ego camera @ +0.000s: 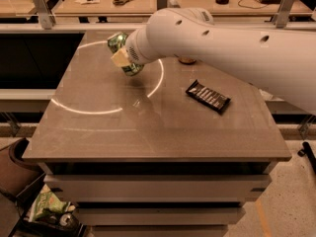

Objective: Knock green can over

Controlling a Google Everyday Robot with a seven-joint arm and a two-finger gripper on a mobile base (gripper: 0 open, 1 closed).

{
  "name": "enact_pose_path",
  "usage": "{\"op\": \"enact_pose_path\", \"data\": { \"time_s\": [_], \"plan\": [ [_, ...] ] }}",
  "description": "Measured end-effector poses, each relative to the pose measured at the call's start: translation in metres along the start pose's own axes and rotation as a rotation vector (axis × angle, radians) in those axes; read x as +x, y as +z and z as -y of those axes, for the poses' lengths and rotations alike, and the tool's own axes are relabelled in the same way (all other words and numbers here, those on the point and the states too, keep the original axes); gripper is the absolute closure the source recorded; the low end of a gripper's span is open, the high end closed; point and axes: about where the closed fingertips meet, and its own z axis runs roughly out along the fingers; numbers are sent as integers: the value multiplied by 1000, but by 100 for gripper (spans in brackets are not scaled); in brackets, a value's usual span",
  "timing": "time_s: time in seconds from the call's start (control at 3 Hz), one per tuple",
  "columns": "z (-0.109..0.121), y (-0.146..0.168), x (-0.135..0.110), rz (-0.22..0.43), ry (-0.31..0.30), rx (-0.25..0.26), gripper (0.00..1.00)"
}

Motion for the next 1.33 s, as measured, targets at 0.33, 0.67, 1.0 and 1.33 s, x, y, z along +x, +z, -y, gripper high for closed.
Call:
{"op": "enact_pose_path", "data": {
  "time_s": [0.33,0.67,1.0,1.33],
  "plan": [
    [11,-8,-4,-50,-16,7,100],
    [8,-18,-8,-117,-39,-33,100],
    [-6,-25,-12,-205,-65,-111,100],
    [-30,-20,-1,-317,-92,-208,100]
  ]
}}
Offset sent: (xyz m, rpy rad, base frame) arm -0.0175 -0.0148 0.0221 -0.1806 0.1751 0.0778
